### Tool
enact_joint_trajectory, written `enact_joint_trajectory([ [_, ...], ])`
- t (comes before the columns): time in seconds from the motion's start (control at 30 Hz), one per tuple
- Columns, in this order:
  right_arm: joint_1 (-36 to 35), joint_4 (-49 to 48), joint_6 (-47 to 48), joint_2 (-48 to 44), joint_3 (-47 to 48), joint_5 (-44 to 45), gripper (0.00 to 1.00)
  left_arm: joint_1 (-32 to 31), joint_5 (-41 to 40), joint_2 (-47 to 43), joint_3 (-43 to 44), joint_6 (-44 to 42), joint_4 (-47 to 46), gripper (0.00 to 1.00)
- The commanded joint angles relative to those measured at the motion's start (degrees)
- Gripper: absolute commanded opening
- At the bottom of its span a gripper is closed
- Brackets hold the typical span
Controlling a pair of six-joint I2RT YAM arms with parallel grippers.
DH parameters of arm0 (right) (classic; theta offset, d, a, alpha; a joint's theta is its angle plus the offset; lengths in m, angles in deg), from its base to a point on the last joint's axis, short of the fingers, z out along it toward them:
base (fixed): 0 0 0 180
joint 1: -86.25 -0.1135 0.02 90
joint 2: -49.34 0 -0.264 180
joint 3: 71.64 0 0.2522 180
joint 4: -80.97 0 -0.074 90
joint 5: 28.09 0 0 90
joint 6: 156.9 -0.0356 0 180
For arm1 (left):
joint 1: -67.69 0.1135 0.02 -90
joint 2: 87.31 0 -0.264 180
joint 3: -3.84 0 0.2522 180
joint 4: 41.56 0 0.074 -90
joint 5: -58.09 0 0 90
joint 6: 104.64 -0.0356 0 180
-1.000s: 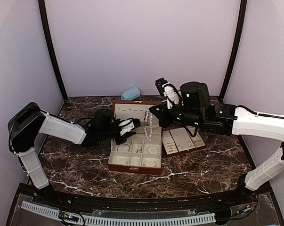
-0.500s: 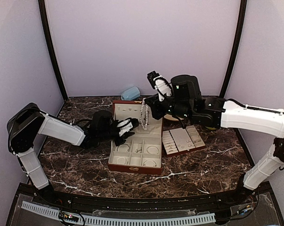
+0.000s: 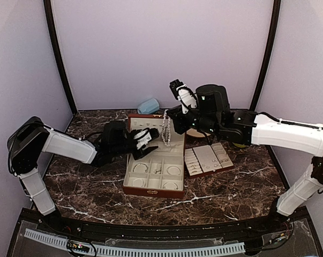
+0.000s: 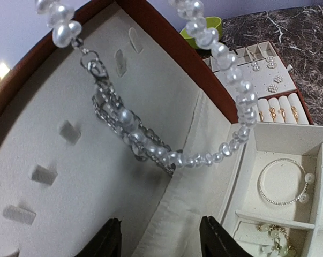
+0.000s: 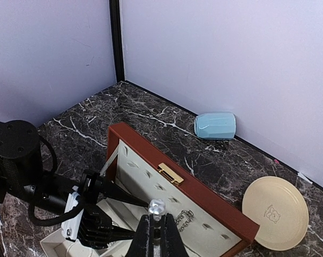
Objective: Organize the mixed jewelry
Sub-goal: Open the compartment pouch of the jewelry box.
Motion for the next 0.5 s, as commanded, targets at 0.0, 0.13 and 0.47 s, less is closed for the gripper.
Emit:
enact_joint_trajectory([
  [0.0,0.6,-2.6,-2.4,-3.1,-2.0,0.1,0.0,-0.1,1.5,2.3,3.4,-1.9,-1.2,0.54],
  [0.13,0.6,-4.2,-4.0,-3.8,-3.3,-1.4,0.0,-0.1,1.9,4.0,4.3,-1.9,-1.2,0.54],
  [0.47,0.6,-5.3,-5.9,-4.9,-4.4,-3.2,0.0,-0.2,2.0,5.4,3.9,-1.9,1.5,0.54],
])
